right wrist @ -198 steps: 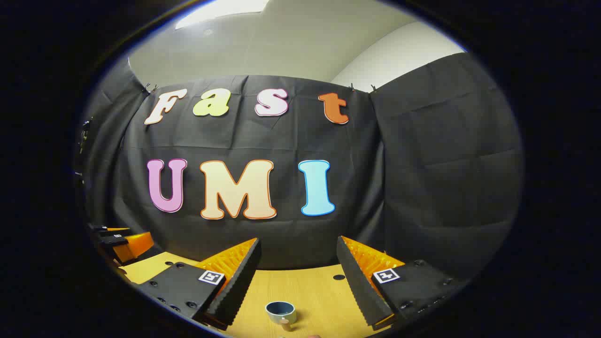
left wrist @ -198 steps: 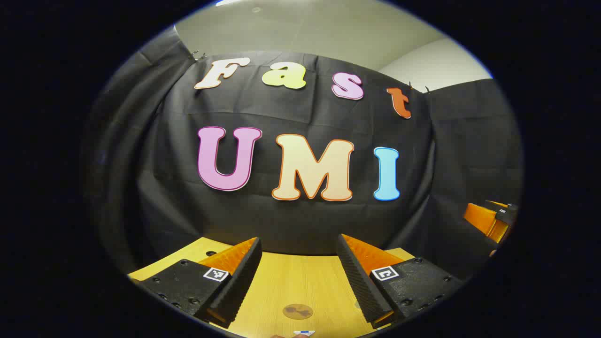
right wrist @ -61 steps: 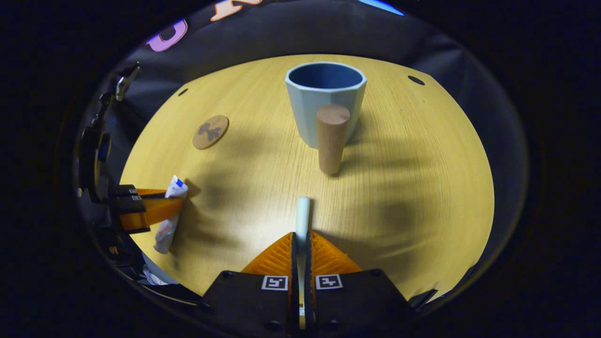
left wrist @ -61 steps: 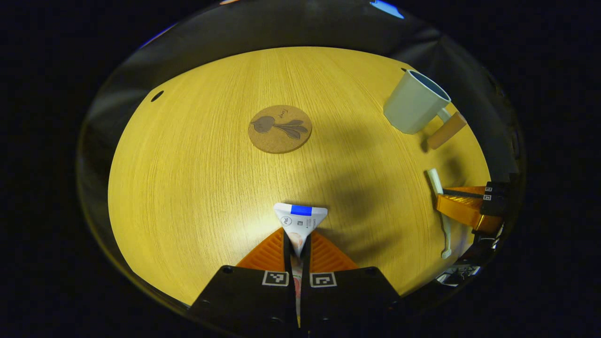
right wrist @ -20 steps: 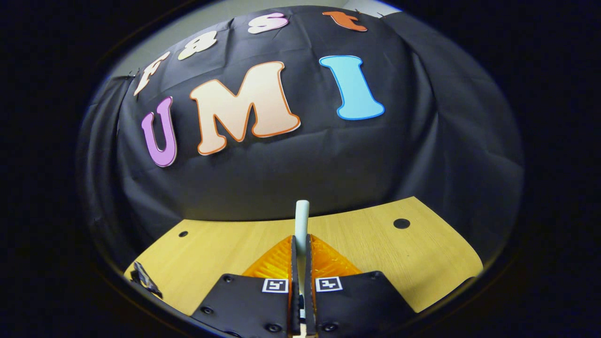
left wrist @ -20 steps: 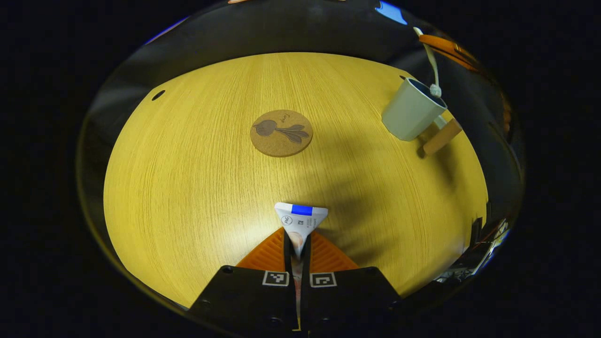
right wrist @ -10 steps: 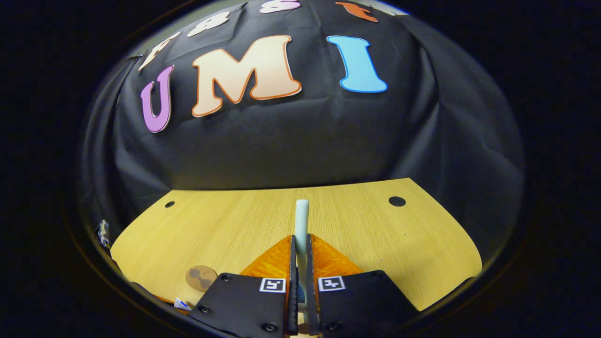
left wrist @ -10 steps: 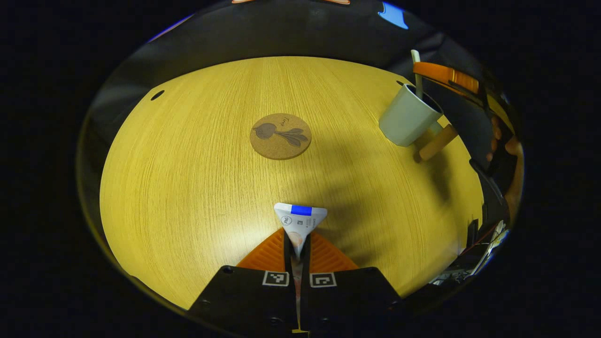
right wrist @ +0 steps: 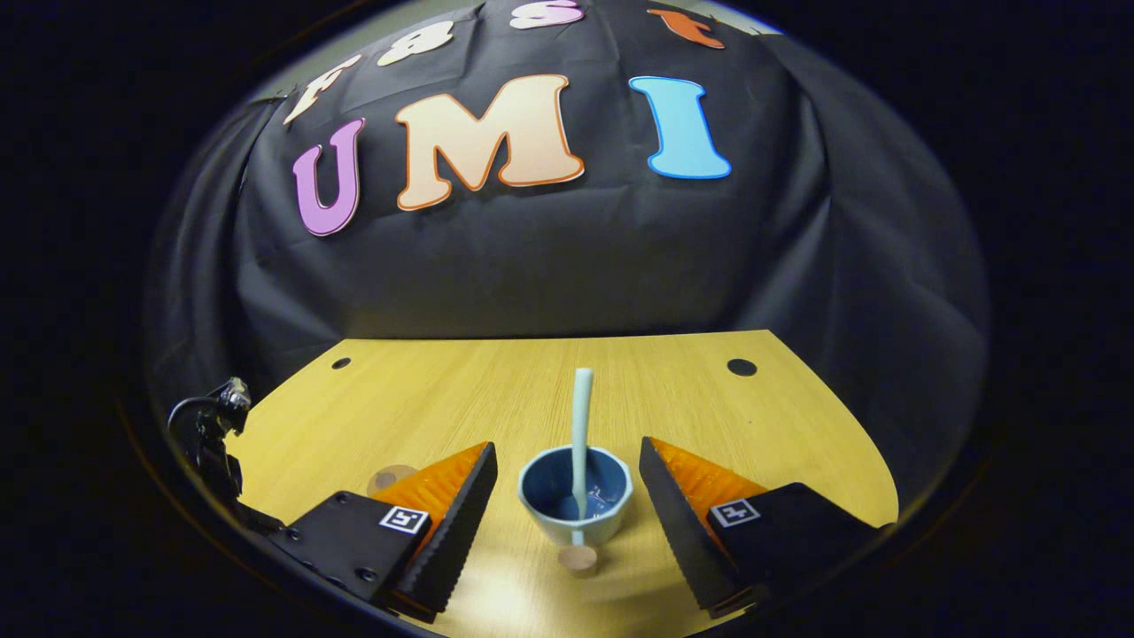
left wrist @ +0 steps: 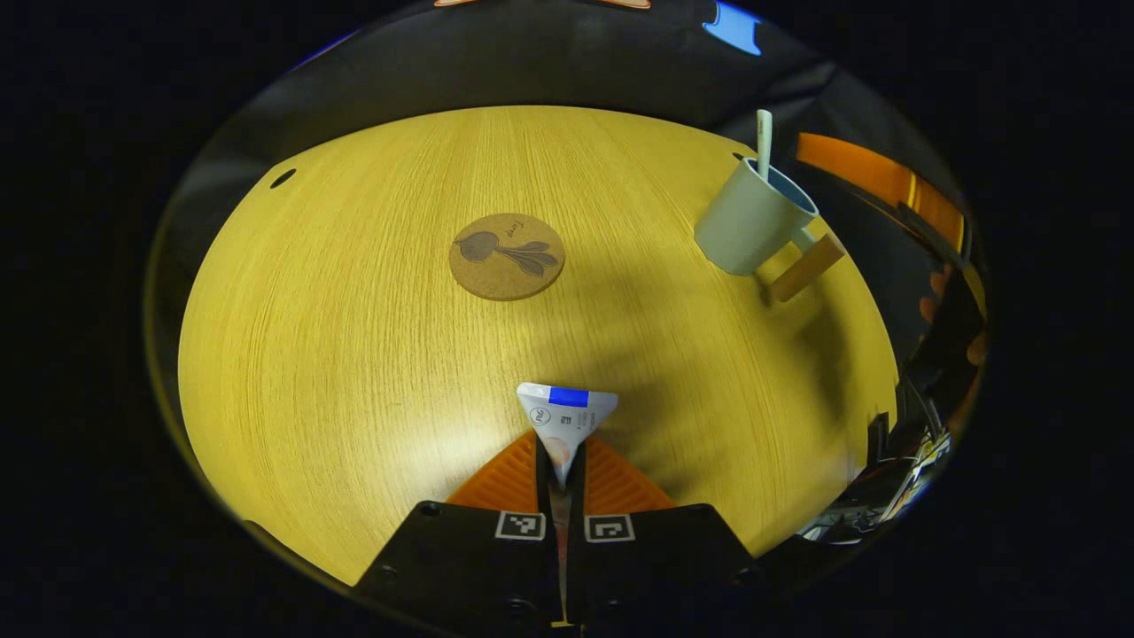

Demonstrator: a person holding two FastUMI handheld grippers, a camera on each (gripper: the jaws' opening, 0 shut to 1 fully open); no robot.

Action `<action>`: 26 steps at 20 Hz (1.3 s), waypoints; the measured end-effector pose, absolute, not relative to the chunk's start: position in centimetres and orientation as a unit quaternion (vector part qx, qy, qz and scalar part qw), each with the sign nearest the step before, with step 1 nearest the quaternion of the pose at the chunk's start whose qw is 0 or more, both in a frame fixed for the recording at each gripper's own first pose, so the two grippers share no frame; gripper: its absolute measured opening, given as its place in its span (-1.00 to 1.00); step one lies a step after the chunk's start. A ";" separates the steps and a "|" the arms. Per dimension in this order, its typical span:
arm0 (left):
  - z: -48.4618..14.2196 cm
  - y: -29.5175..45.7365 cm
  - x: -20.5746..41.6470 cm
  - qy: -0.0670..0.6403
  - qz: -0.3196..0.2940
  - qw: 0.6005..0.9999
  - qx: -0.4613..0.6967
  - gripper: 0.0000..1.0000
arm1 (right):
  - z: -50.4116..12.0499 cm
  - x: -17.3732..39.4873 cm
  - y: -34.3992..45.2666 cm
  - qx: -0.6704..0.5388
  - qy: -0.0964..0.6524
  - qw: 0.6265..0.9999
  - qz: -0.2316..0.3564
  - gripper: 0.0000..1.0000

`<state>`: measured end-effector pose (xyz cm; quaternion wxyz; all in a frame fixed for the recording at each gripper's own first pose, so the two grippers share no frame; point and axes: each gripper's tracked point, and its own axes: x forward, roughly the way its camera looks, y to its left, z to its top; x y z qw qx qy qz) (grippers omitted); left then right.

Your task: Put the toothbrush and toothpaste on the desktop into the cup, then pick up the cup and place it on the coaster on the desktop.

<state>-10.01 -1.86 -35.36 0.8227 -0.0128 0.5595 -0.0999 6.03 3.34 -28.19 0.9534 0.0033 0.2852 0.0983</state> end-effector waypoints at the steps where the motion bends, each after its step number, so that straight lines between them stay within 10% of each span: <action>1: -35.2 -1.9 -9.8 0.553 -0.100 0.827 -0.015 -0.96 | -28.2 5.3 2.4 0.004 0.286 0.954 0.092 0.98; 26: -16.0 -20.1 10.4 0.202 -0.253 0.942 -0.092 -0.97 | -30.8 -8.5 -9.6 0.006 0.373 0.928 0.011 0.92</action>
